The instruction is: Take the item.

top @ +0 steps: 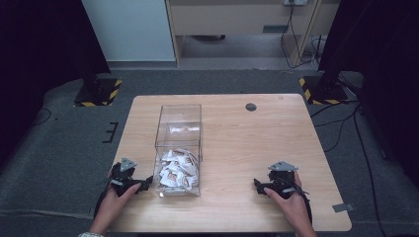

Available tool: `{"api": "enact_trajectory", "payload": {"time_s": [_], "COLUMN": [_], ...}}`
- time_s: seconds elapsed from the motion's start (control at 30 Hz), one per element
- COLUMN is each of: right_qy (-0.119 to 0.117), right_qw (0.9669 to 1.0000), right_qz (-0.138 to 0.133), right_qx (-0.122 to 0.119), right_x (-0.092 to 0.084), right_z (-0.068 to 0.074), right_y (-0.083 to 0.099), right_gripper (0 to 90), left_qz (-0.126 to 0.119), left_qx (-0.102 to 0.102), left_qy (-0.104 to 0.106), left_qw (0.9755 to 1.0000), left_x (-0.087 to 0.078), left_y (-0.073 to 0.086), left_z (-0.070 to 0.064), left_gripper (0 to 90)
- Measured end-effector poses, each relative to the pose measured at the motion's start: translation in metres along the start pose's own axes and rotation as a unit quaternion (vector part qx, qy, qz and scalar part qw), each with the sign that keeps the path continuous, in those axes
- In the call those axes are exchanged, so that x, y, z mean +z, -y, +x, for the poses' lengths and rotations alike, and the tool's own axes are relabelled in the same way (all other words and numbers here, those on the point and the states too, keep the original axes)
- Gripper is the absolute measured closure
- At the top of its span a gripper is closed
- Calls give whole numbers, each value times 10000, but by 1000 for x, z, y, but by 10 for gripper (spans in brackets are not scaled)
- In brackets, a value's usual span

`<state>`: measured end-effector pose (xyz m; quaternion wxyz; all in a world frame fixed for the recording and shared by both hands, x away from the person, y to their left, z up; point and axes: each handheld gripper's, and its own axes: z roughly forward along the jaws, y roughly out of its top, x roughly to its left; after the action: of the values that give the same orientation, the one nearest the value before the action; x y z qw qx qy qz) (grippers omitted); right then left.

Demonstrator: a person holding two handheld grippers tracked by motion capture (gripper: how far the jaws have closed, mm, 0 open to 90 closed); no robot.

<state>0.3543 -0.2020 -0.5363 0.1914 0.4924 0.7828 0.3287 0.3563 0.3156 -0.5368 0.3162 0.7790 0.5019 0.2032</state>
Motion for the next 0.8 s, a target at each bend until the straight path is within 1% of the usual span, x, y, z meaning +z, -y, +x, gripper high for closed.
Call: {"api": "enact_trajectory", "payload": {"time_s": [0.13, 0.33, 0.47, 0.5, 0.53, 0.57, 0.67, 0.8], "right_qy": [-95, -39, -70, -66, -124, -124, -191, -235], "right_qw": [9999, 9998, 9998, 9997, 9996, 9996, 9993, 9992], "right_qz": [-45, -135, -101, -103, -73, -73, -9, -12], "right_qx": [-7, -105, -148, -198, -228, -228, -333, -319], "right_x": [-5, -11, -12, -12, -13, -13, -15, -16], "right_z": [3, 7, 11, 13, 17, 17, 22, 25], "right_y": [-4, -12, -15, -18, -20, -20, -25, -29], "right_gripper": [67, 84, 89, 94, 100, 100, 115, 129], "left_qz": [0, 0, 0, 2, 1, 1, 1, 2], "left_qx": [1, 1, 9, 14, 14, 14, 13, 14], "left_qy": [1, 2, 11, 14, 15, 15, 14, 13], "left_qw": [10000, 10000, 10000, 10000, 10000, 10000, 10000, 10000], "left_x": [0, 0, 0, 0, 0, 0, 0, 0], "left_y": [0, 0, 0, 0, 0, 0, 0, 0], "left_z": [0, 0, 0, 0, 0, 0, 0, 0], "left_gripper": [0, 0, 0, 0, 0, 0, 0, 0]}}
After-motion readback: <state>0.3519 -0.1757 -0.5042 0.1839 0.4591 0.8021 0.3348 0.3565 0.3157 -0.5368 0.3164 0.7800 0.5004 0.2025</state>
